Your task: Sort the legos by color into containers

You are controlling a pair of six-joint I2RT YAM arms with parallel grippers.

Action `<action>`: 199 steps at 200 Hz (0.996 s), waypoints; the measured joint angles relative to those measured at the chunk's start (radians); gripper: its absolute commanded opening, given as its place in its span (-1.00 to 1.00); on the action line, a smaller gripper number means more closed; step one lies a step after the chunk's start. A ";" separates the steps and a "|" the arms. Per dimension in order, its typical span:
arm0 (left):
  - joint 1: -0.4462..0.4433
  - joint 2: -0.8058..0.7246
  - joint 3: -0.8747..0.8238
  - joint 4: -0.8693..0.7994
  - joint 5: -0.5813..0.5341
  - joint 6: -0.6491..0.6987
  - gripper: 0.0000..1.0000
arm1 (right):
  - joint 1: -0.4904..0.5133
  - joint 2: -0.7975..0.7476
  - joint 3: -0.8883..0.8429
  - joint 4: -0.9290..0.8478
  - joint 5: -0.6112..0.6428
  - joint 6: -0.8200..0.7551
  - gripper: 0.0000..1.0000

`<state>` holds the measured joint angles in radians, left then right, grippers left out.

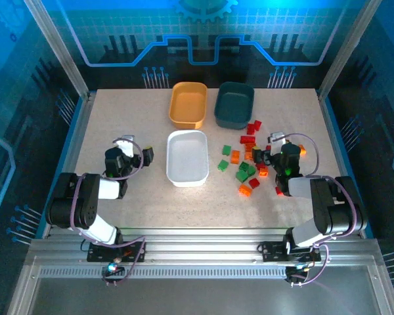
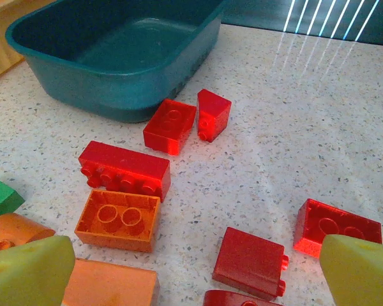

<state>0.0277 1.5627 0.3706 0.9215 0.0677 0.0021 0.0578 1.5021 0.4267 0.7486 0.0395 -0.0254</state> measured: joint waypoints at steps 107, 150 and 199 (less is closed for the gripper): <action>-0.001 0.000 0.000 0.000 -0.003 0.000 0.98 | 0.000 0.000 0.000 0.000 0.000 0.000 1.00; -0.001 0.000 0.000 0.000 -0.003 0.000 0.98 | 0.000 0.000 0.000 0.000 0.000 0.000 1.00; -0.003 -0.006 0.002 -0.016 -0.042 -0.001 0.98 | 0.003 -0.007 0.019 -0.055 0.006 -0.001 1.00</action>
<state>0.0246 1.5566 0.3721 0.9058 0.0261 0.0013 0.0612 1.4948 0.4454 0.6937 0.0452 -0.0261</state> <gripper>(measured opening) 0.990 0.998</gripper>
